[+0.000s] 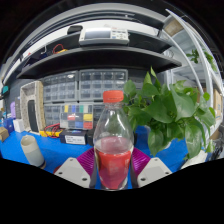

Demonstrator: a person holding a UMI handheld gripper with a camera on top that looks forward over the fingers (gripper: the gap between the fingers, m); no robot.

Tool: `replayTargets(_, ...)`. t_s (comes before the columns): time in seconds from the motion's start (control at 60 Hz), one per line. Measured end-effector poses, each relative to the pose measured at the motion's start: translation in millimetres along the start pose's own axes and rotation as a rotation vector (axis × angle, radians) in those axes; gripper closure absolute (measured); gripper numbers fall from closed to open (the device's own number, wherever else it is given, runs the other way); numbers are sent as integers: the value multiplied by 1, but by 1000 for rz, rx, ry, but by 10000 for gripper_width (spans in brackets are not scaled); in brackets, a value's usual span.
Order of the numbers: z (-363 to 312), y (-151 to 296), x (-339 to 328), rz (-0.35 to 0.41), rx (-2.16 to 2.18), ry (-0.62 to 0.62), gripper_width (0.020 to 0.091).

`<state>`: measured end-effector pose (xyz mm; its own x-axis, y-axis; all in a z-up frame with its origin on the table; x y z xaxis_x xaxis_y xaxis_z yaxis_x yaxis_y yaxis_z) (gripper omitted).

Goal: Pour water

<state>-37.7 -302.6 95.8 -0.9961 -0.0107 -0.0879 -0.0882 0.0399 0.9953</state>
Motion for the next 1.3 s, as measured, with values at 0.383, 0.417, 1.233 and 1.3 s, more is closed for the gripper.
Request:
replayTargets(0.383, -38, 2, 5, -28, -363, 47, 707)
replayTargets(0.417, -45, 2, 5, -36, -402, 56, 707)
replayTargets(1.233, -154, 41, 34, -169, -1844, 144, 709)
replayTargets(1.3, -159, 46, 38, -161, -1947, 125, 706)
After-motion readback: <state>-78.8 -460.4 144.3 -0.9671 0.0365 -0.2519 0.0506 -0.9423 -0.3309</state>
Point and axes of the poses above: the point between the fingertips, and its own axes, seen from behind it with the camera up: z to the right, y up, x forward, the way the camera looks, the point moved 3 cm from there along -x, backward, against the way the camera looks, and after that the axes turned 2 degrees about z, right-handed, at the moved point
